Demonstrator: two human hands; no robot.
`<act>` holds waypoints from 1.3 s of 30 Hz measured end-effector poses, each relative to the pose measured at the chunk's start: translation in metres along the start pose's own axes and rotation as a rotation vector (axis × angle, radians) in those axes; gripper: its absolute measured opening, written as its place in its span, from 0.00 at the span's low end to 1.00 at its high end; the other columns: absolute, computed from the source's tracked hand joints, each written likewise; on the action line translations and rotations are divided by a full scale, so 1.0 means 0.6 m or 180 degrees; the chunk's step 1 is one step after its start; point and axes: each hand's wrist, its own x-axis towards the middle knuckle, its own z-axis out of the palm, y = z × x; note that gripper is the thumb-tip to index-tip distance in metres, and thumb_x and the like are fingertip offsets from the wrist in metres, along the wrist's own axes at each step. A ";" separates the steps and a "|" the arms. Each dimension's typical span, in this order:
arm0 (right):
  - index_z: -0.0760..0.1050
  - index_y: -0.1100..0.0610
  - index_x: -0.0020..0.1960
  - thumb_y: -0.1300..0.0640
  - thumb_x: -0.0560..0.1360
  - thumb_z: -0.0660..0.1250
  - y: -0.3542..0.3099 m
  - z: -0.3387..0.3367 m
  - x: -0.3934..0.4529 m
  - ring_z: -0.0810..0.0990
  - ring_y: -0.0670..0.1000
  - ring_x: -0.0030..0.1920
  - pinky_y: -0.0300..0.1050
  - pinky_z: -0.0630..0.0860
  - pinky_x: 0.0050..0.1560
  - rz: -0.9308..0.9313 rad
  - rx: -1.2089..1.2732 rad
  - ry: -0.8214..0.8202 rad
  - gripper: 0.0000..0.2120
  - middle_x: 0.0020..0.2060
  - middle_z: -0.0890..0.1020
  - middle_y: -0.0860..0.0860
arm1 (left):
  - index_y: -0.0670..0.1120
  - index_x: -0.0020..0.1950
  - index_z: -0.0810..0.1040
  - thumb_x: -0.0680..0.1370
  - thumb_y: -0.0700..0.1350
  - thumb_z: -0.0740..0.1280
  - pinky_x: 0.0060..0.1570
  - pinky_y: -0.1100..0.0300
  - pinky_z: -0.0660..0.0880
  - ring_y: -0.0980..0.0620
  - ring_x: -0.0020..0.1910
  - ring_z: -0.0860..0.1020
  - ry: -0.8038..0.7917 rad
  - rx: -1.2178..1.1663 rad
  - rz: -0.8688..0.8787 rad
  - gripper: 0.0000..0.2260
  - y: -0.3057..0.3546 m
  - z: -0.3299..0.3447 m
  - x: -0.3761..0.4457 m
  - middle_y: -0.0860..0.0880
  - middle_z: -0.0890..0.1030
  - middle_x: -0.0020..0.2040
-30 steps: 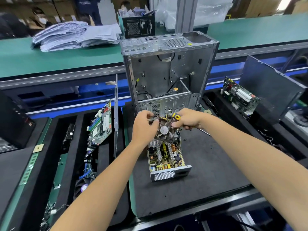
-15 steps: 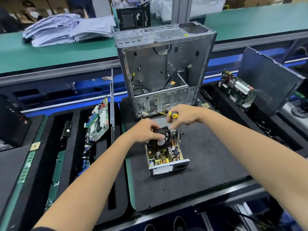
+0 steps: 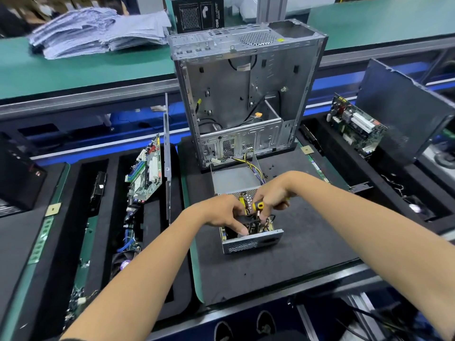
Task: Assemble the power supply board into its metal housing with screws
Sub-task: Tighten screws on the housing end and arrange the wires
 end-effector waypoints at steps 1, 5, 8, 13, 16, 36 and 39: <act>0.75 0.58 0.50 0.58 0.75 0.69 -0.001 0.002 0.001 0.64 0.48 0.24 0.38 0.58 0.25 0.0001 -0.0024 -0.0012 0.06 0.23 0.76 0.43 | 0.49 0.40 0.78 0.69 0.53 0.77 0.33 0.64 0.66 0.56 0.33 0.71 -0.0061 -0.0067 -0.0006 0.11 -0.002 0.001 0.000 0.55 0.75 0.33; 0.77 0.54 0.59 0.57 0.77 0.68 -0.011 0.011 0.004 0.64 0.47 0.23 0.36 0.58 0.25 -0.0069 -0.0056 -0.0151 0.11 0.30 0.80 0.45 | 0.45 0.52 0.83 0.74 0.45 0.73 0.32 0.75 0.66 0.58 0.36 0.75 -0.0066 0.0050 0.0011 0.08 -0.006 0.011 0.001 0.55 0.79 0.38; 0.78 0.56 0.59 0.56 0.76 0.69 -0.013 0.013 0.007 0.64 0.47 0.23 0.37 0.60 0.25 -0.0044 -0.0175 -0.0123 0.12 0.33 0.80 0.47 | 0.45 0.52 0.83 0.75 0.43 0.72 0.30 0.77 0.65 0.57 0.36 0.74 -0.0102 0.0125 0.0023 0.07 -0.007 0.019 0.005 0.53 0.79 0.40; 0.77 0.57 0.61 0.56 0.76 0.68 -0.013 0.012 0.008 0.64 0.48 0.24 0.38 0.60 0.26 0.0007 -0.0222 -0.0125 0.14 0.35 0.80 0.48 | 0.45 0.50 0.83 0.76 0.41 0.70 0.32 0.73 0.65 0.62 0.34 0.73 0.0047 0.0128 -0.0005 0.05 -0.012 0.024 0.011 0.56 0.79 0.37; 0.76 0.60 0.61 0.55 0.77 0.68 -0.012 0.007 0.006 0.64 0.47 0.23 0.38 0.60 0.25 0.0028 -0.0211 -0.0134 0.15 0.37 0.81 0.49 | 0.45 0.48 0.83 0.75 0.40 0.70 0.32 0.74 0.65 0.60 0.35 0.74 0.0049 0.0075 0.0010 0.04 -0.009 0.029 0.014 0.55 0.79 0.37; 0.72 0.55 0.52 0.44 0.62 0.79 -0.054 0.030 0.025 0.79 0.55 0.41 0.45 0.78 0.42 0.0009 -0.1569 0.0028 0.26 0.47 0.80 0.57 | 0.47 0.58 0.73 0.64 0.52 0.79 0.38 0.59 0.71 0.53 0.39 0.74 -0.0460 0.0411 -0.0137 0.27 -0.006 0.028 0.003 0.52 0.78 0.44; 0.74 0.57 0.57 0.42 0.60 0.80 -0.055 0.032 0.026 0.80 0.58 0.52 0.51 0.79 0.53 -0.0007 -0.1585 0.0050 0.32 0.53 0.81 0.57 | 0.47 0.47 0.73 0.65 0.51 0.78 0.31 0.61 0.69 0.53 0.35 0.74 -0.0281 0.0518 -0.0071 0.19 -0.006 0.033 0.004 0.54 0.75 0.36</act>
